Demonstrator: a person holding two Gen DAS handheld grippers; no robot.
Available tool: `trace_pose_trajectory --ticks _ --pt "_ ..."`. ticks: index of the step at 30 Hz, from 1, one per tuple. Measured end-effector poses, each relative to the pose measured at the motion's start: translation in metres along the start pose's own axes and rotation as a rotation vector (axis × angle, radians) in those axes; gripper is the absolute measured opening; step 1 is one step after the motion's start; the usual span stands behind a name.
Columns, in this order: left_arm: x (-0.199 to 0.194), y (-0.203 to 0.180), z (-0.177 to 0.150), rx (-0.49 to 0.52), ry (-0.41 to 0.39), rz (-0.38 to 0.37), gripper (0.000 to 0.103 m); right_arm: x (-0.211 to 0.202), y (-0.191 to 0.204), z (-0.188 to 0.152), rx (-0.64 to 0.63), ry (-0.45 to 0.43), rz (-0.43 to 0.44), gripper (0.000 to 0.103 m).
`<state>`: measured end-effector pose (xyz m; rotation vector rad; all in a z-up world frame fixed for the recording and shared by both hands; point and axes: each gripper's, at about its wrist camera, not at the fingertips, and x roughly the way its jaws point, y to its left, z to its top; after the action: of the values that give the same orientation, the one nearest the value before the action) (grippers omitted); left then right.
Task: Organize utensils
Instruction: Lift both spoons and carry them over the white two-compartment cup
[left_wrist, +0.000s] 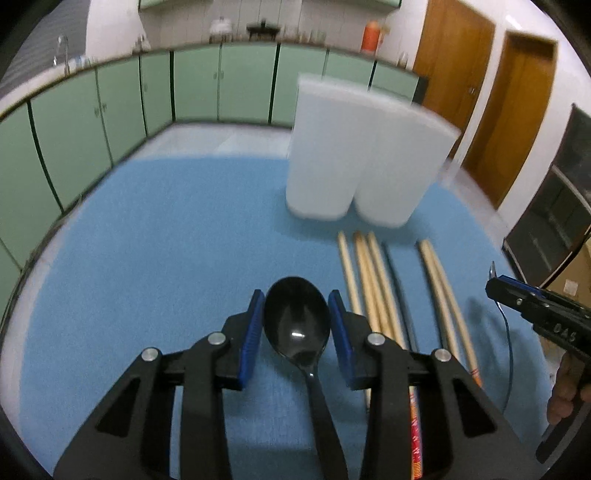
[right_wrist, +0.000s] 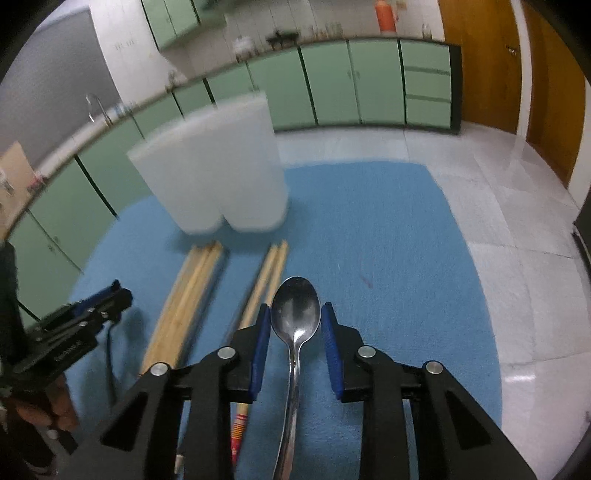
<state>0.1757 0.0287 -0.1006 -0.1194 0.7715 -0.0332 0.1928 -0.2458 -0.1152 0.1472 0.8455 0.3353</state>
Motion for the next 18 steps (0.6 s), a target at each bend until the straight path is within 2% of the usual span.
trace_pose_trajectory --ticks 4,9,12,18 --pt "-0.026 -0.008 0.01 0.014 -0.133 -0.024 0.034 -0.028 0.001 0.006 -0.011 -0.116 0.078 0.028" --pt "-0.045 -0.012 0.034 0.014 -0.241 -0.045 0.034 -0.051 0.003 0.025 -0.02 -0.214 0.121 0.028" --pt "-0.056 -0.017 0.044 0.018 -0.297 -0.06 0.034 -0.062 0.011 0.039 -0.044 -0.263 0.116 0.028" --pt "-0.076 -0.035 0.088 0.025 -0.418 -0.089 0.034 -0.084 0.018 0.079 -0.07 -0.352 0.137 0.028"
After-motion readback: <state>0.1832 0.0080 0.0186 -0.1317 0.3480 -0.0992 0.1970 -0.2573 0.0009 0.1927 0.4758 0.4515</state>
